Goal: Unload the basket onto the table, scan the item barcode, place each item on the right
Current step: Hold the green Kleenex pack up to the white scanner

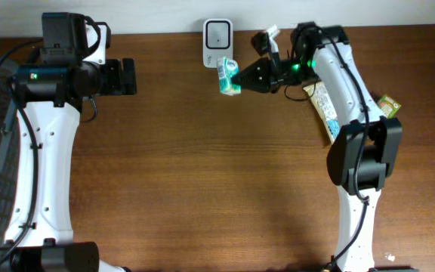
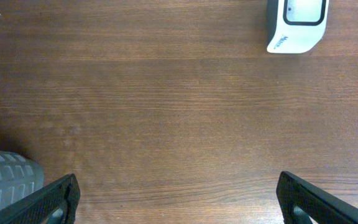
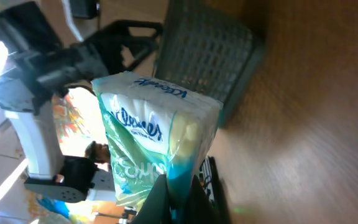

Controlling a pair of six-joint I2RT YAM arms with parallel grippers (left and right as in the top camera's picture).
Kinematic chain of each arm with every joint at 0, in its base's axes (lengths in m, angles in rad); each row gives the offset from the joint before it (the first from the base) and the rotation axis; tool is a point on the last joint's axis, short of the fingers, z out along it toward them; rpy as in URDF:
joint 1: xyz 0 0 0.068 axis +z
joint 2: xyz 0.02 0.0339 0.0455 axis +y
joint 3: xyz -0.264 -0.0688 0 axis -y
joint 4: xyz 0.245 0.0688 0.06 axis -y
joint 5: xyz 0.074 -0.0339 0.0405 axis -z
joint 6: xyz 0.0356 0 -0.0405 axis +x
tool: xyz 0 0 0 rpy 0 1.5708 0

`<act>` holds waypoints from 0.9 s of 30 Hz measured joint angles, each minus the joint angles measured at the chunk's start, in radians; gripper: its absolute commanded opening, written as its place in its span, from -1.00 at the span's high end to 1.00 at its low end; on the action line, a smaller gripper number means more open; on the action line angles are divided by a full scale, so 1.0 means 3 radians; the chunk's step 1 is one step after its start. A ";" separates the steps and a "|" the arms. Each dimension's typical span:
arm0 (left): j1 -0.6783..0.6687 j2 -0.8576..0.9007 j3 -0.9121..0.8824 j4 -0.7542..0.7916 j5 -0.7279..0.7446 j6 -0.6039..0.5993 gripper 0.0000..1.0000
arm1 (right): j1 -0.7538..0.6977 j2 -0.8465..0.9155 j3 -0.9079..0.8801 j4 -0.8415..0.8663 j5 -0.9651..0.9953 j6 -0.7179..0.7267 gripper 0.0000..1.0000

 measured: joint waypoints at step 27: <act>0.0000 -0.0001 0.0000 0.0000 -0.0001 0.0000 -0.99 | 0.1022 0.0662 0.0843 0.3169 0.6401 -0.0493 0.92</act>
